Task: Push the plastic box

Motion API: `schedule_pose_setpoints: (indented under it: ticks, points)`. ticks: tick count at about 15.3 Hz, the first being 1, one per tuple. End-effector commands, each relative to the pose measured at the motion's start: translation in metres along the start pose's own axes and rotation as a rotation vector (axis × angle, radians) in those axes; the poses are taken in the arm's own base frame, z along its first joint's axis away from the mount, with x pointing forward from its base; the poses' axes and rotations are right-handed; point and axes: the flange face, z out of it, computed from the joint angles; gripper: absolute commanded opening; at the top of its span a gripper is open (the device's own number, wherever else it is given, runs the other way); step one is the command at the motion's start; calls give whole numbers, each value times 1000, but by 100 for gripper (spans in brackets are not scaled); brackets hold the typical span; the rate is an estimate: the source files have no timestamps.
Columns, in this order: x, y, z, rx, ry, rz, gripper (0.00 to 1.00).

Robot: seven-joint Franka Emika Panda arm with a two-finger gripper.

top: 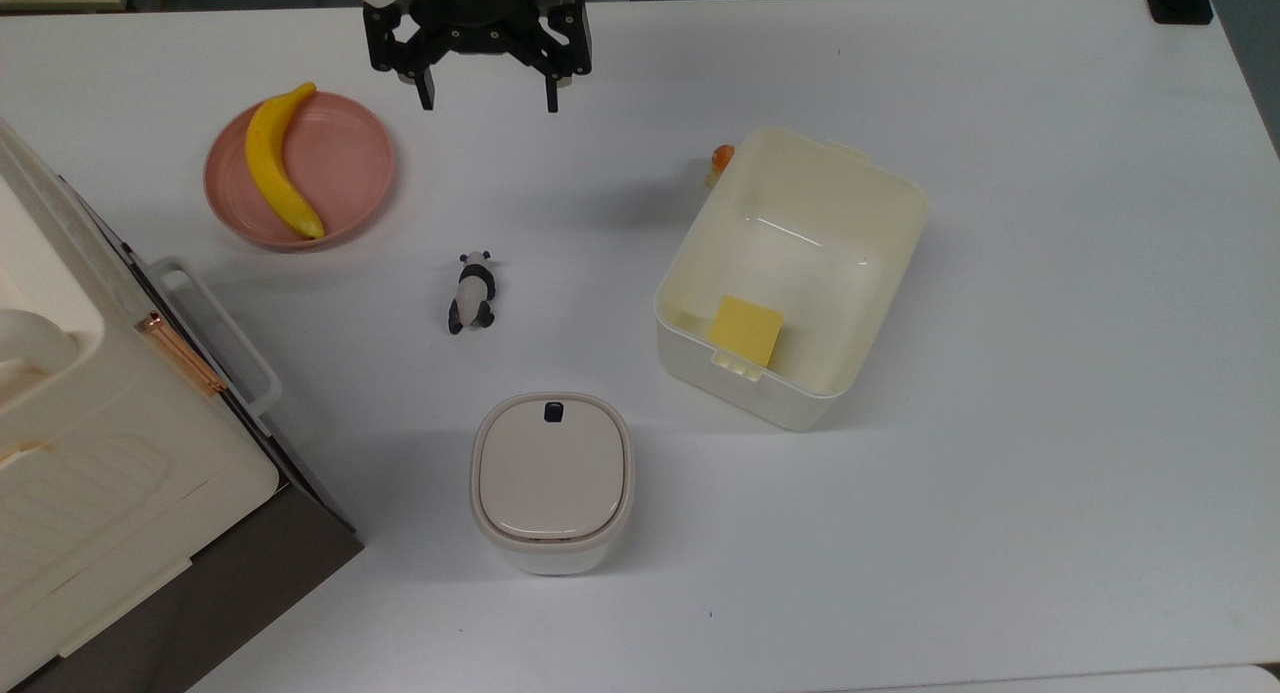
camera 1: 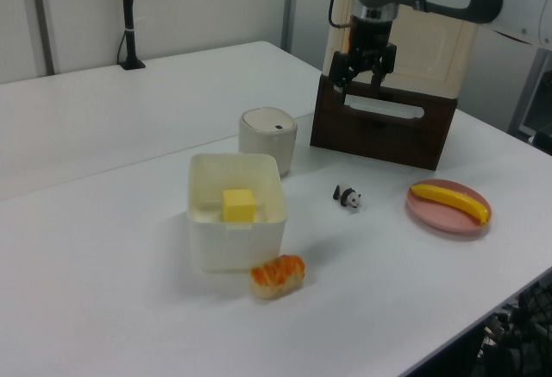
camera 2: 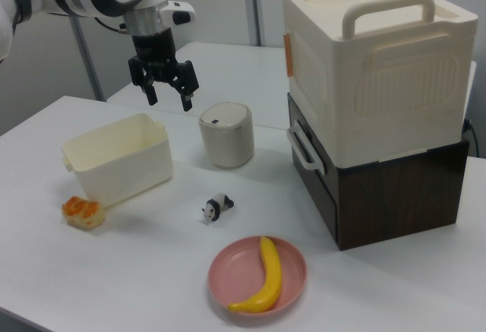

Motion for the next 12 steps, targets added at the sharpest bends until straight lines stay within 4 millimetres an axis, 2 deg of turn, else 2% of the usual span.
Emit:
schedule_pose_setpoints:
  ticks: [1, 9, 12]
  points:
    - [-5, 3, -4, -18, -1, 13, 100]
    - [-5, -7, 5, -16, -24, -9, 100]
    - [-6, -13, 12, -10, -38, -107, 100]
